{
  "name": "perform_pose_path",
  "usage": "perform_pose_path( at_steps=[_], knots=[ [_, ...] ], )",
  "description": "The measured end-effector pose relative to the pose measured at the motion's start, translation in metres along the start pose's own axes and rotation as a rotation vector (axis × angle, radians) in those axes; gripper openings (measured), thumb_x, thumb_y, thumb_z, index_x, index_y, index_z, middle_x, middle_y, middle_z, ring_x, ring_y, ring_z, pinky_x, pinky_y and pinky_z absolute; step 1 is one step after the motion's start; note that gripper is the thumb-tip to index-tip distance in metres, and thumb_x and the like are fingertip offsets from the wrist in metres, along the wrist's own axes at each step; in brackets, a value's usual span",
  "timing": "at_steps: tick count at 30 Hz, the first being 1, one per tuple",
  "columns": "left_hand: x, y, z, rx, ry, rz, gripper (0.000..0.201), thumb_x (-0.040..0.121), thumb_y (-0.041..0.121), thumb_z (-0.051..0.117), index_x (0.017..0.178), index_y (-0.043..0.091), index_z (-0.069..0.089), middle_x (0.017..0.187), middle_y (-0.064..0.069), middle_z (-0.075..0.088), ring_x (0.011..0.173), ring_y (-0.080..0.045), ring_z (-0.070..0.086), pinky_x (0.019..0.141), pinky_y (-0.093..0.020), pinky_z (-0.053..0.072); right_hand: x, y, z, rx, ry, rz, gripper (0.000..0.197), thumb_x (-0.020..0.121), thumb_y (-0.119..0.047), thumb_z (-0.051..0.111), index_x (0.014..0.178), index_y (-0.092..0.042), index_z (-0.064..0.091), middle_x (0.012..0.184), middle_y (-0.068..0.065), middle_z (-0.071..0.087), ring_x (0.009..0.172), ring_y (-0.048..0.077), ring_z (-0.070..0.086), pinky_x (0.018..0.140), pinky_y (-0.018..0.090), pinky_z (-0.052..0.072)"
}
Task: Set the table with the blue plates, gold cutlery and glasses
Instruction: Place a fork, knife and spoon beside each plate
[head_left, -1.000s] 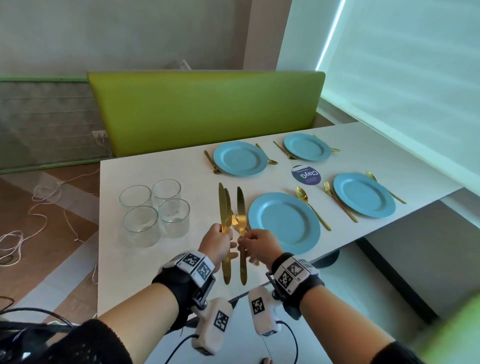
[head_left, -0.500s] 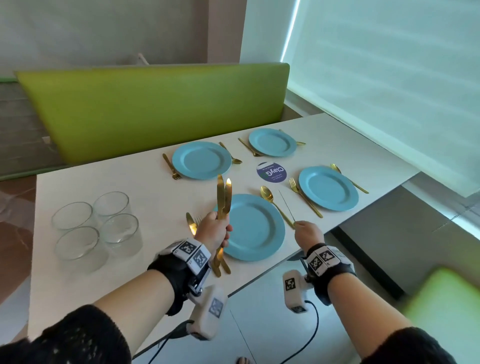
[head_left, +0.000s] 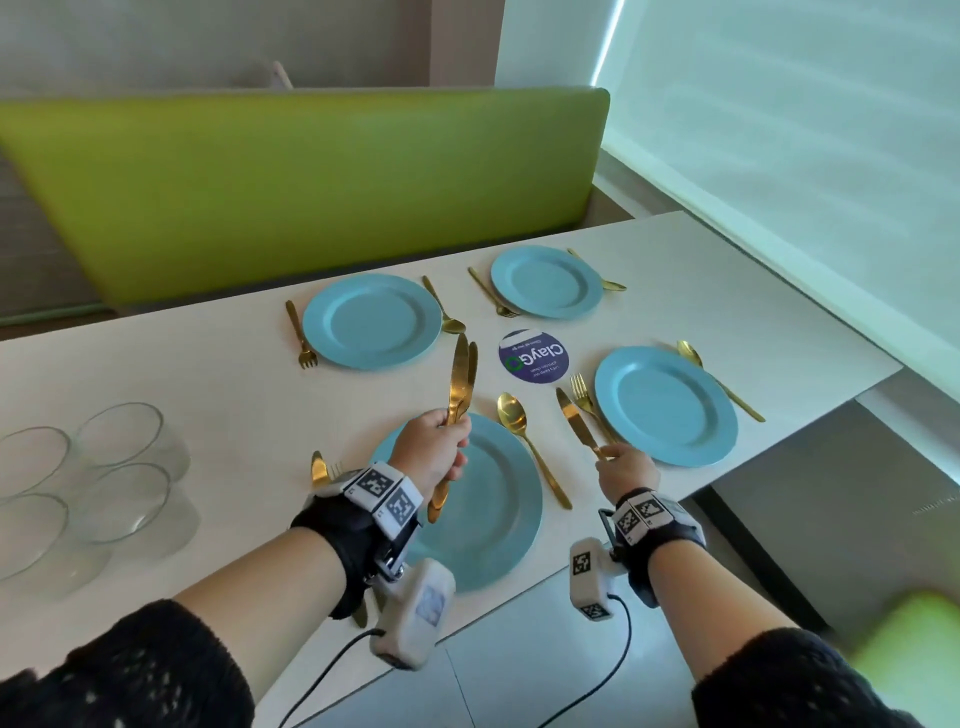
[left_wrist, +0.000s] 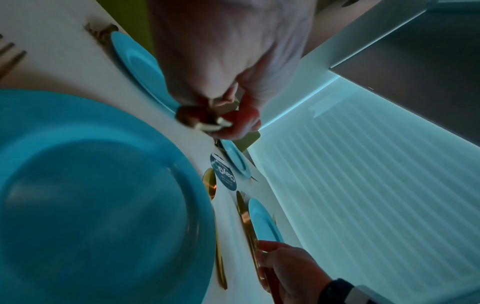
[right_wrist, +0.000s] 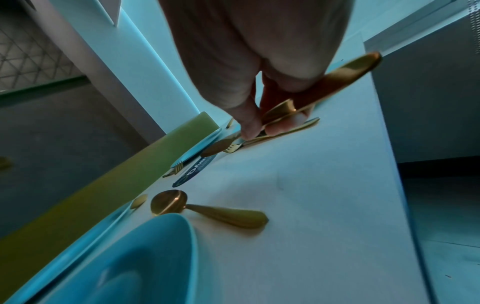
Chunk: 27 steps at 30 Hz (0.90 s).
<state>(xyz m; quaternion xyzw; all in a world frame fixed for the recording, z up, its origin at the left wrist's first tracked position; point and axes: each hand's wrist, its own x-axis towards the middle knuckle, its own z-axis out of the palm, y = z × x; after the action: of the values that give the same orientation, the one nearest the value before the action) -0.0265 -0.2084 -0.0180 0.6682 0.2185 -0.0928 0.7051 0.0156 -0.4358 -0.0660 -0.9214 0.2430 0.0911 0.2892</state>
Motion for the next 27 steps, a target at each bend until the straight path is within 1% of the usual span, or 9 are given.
perform_pose_path(
  at_steps=[6,8,9,10,12,17,23,27],
  knots=[
    [0.025,-0.003,0.018,-0.01,0.05,-0.007,0.019,0.094,0.013,0.052,0.076,0.017,0.055,0.068,0.0,0.044,0.048,-0.011,0.039,0.036,-0.016,0.03,0.029,0.0,0.008,-0.018,-0.009,-0.027,0.03,0.09,-0.011,0.054,0.118,-0.016,0.064,0.122,0.011,0.064,0.116,0.029,0.056,0.096,0.031,0.043],
    [0.03,-0.006,0.022,0.0,0.056,-0.018,0.01,0.093,0.012,0.052,0.087,0.013,0.06,0.069,0.0,0.047,0.048,-0.011,0.041,0.037,-0.017,0.031,0.035,0.002,0.01,-0.012,-0.007,-0.033,0.028,0.09,-0.01,0.054,0.115,-0.014,0.065,0.12,0.012,0.065,0.115,0.03,0.056,0.096,0.031,0.043],
    [0.032,-0.007,0.024,0.008,0.061,-0.024,0.009,0.093,0.012,0.052,0.093,0.012,0.061,0.07,0.0,0.048,0.049,-0.011,0.042,0.038,-0.018,0.032,0.037,0.003,0.011,-0.014,-0.008,-0.039,0.027,0.09,-0.009,0.054,0.113,-0.014,0.066,0.119,0.012,0.065,0.115,0.03,0.056,0.096,0.03,0.043],
    [0.033,-0.007,0.026,0.015,0.066,-0.031,0.01,0.093,0.011,0.052,0.096,0.011,0.061,0.071,0.0,0.05,0.05,-0.011,0.043,0.038,-0.018,0.033,0.038,0.004,0.013,-0.018,-0.008,-0.045,0.025,0.089,-0.009,0.053,0.11,-0.014,0.067,0.118,0.012,0.066,0.114,0.03,0.057,0.095,0.03,0.043],
    [0.036,-0.008,0.029,0.015,0.067,-0.039,0.01,0.093,0.011,0.052,0.097,0.012,0.06,0.071,0.0,0.051,0.05,-0.011,0.043,0.039,-0.018,0.033,0.039,0.005,0.014,-0.019,-0.006,-0.055,0.025,0.088,-0.009,0.053,0.106,-0.014,0.069,0.115,0.011,0.067,0.111,0.029,0.058,0.094,0.03,0.045],
    [0.04,-0.009,0.034,0.022,0.067,-0.043,0.011,0.093,0.014,0.052,0.1,0.011,0.061,0.072,0.0,0.053,0.051,-0.011,0.044,0.041,-0.019,0.035,0.043,0.004,0.013,-0.003,-0.003,-0.069,0.026,0.088,-0.01,0.052,0.104,-0.015,0.072,0.11,0.011,0.069,0.107,0.03,0.06,0.093,0.032,0.048],
    [0.041,-0.009,0.037,0.023,0.07,-0.041,0.009,0.094,0.014,0.052,0.095,0.012,0.06,0.071,0.0,0.052,0.052,-0.011,0.044,0.045,-0.021,0.035,0.046,0.002,0.013,-0.015,-0.008,-0.074,0.028,0.088,-0.01,0.052,0.105,-0.018,0.072,0.11,0.01,0.069,0.104,0.03,0.061,0.091,0.033,0.05],
    [0.04,-0.008,0.039,0.024,0.07,-0.045,0.011,0.094,0.014,0.051,0.1,0.01,0.06,0.071,0.0,0.052,0.053,-0.011,0.044,0.045,-0.02,0.036,0.048,0.002,0.014,-0.032,0.001,-0.083,0.029,0.089,-0.008,0.05,0.104,-0.018,0.073,0.109,0.01,0.069,0.104,0.029,0.061,0.089,0.032,0.05]
  ],
)
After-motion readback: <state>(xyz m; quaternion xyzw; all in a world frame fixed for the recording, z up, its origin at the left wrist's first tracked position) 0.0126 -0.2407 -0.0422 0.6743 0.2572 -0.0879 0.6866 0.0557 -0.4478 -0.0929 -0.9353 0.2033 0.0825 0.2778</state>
